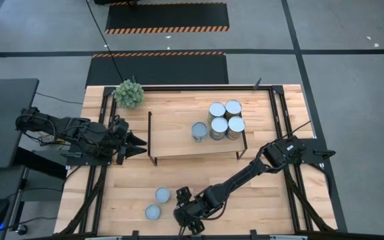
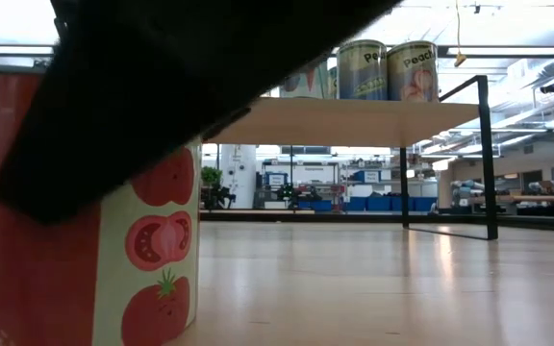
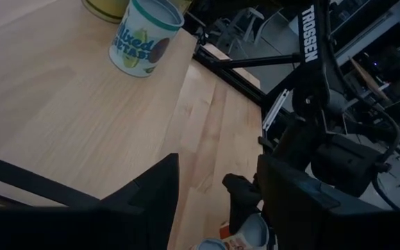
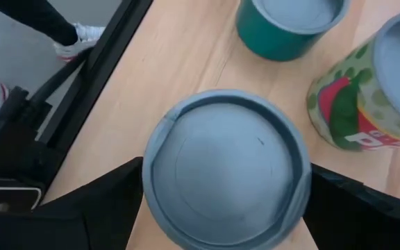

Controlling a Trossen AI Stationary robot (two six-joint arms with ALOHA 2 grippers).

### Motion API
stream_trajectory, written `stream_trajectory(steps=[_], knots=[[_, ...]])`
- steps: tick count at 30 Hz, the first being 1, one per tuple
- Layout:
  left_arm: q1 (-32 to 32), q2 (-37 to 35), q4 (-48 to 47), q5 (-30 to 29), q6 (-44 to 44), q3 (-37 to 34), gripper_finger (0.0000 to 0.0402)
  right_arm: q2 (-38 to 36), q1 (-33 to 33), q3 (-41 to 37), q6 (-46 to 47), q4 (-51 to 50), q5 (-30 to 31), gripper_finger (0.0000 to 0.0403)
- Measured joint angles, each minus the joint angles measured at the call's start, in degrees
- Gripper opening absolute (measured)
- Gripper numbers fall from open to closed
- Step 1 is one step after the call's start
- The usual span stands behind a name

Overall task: Pick and place cans onto a shelf
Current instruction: Put the red can on the shelf aligned with the white can

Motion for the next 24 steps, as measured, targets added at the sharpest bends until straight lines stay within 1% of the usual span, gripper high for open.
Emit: stream_trajectory(steps=[5,11,13,16,20,24], knots=[[0.0,0.0,0.0,0.0,0.0,0.0,0.0201,0.0,0.0,-1.7,0.0,2.8,0.0,0.0343],[0.0,0.0,-0.1,0.0,-0.1,0.0,0.0201,-0.1,0.0,-2.1,0.1,3.4,0.0,0.0298],[0.0,0.0,-0.1,0.5,-0.2,0.0,0.0201,-0.6,-0.1,-2.1,0.1,2.4,-0.3,0.0291],[0.0,0.0,0.0,1.1,-0.2,0.0,0.0201,-2.6,-0.4,-2.1,0.7,-0.1,-0.7,0.0291],[0.0,0.0,0.0,1.0,-0.5,0.0,0.0201,-7.2,-1.1,-2.1,4.2,-4.3,-0.7,0.0293],[0.0,0.0,0.0,-0.6,-2.3,0.0,0.0201,-12.3,-1.7,-2.1,4.8,-7.0,-1.1,0.0292]])
